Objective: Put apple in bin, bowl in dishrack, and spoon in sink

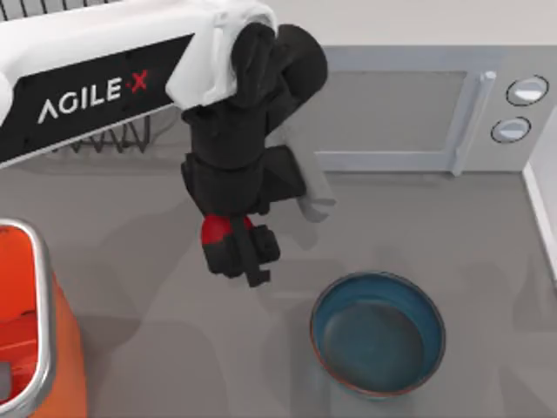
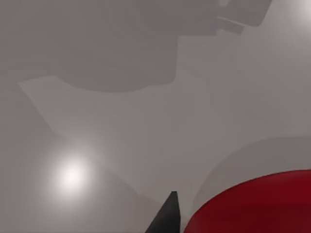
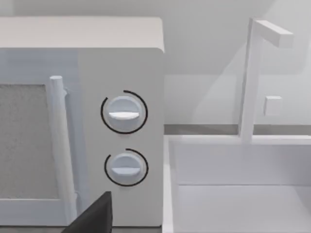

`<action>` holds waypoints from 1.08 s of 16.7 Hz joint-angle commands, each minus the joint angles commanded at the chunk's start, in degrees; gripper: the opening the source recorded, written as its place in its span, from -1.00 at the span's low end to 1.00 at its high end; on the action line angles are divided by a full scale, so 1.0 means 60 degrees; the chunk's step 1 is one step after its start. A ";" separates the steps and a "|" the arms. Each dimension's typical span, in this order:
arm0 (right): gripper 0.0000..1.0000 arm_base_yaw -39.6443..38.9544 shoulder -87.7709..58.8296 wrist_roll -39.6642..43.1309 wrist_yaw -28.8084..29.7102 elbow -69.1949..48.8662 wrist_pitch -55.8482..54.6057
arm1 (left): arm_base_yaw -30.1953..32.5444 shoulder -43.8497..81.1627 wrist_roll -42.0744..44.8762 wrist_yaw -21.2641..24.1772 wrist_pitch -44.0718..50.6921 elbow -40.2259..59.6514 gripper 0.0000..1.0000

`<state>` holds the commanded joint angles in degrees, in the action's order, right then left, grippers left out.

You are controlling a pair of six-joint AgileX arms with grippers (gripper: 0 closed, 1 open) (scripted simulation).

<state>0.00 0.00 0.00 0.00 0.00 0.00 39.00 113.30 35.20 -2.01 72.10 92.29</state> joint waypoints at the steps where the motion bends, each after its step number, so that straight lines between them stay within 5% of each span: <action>1: 1.00 0.0000 0.0000 0.0000 0.0000 0.0000 0.0000 | 0.0000 0.0000 0.0000 0.0000 0.0000 0.0000 -1.00; 8: 1.00 0.0000 0.0000 0.0000 0.0000 0.0000 0.0000 | -0.1015 -0.0948 -0.2748 0.0104 0.0335 -0.0585 -1.00; 18: 1.00 0.0000 0.0000 0.0000 0.0000 0.0000 0.0000 | -0.4532 -0.4628 -1.2431 0.0416 0.0940 -0.3391 -1.00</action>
<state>0.00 0.00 0.00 0.00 0.00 0.00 11.81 85.54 -39.39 0.48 77.74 71.94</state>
